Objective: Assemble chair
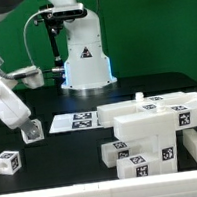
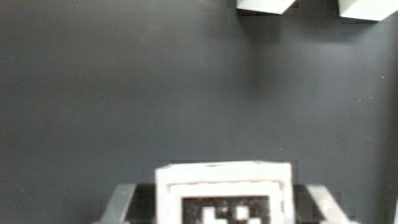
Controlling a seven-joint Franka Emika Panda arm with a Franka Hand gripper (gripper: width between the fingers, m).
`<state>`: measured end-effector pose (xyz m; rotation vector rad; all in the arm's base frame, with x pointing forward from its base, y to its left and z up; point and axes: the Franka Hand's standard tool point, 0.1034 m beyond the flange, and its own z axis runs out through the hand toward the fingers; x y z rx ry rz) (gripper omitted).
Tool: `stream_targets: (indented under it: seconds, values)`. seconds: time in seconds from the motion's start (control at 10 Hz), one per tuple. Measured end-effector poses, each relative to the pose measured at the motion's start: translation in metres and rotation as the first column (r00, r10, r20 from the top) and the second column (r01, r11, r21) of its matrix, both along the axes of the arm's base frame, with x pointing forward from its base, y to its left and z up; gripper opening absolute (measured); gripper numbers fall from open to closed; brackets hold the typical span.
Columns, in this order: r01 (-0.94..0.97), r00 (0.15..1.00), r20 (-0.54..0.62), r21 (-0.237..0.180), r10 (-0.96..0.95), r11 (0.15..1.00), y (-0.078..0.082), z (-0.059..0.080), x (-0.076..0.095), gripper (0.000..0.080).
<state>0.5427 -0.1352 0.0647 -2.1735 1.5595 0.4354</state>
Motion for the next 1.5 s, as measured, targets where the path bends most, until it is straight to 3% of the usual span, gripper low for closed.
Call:
stream_targets:
  seconds: [0.2, 0.4, 0.6, 0.7, 0.8, 1.2, 1.3, 1.4, 1.5]
  values:
    - [0.116, 0.992, -0.05, -0.035, -0.117, 0.993, -0.009, -0.005, -0.011, 0.0266]
    - [0.166, 0.983, -0.078, -0.036, -0.168, 0.985, -0.021, -0.014, -0.033, 0.0266]
    - [0.237, 0.967, -0.089, -0.049, -0.24, 0.97, -0.013, -0.033, -0.05, 0.0266]
    - [0.292, 0.949, -0.11, -0.044, -0.295, 0.956, -0.002, -0.035, -0.053, 0.0266]
    - [0.326, 0.935, -0.125, -0.067, -0.332, 0.943, 0.007, -0.039, -0.056, 0.0266]
    - [0.319, 0.938, -0.123, -0.067, -0.325, 0.946, 0.004, -0.041, -0.057, 0.0266]
    - [0.376, 0.91, -0.146, -0.099, -0.387, 0.921, -0.002, -0.049, -0.071, 0.0266]
    - [0.455, 0.861, -0.173, -0.16, -0.478, 0.876, -0.004, -0.056, -0.083, 0.0266]
    - [0.496, 0.83, -0.176, -0.205, -0.53, 0.844, 0.0, -0.058, -0.086, 0.0266]
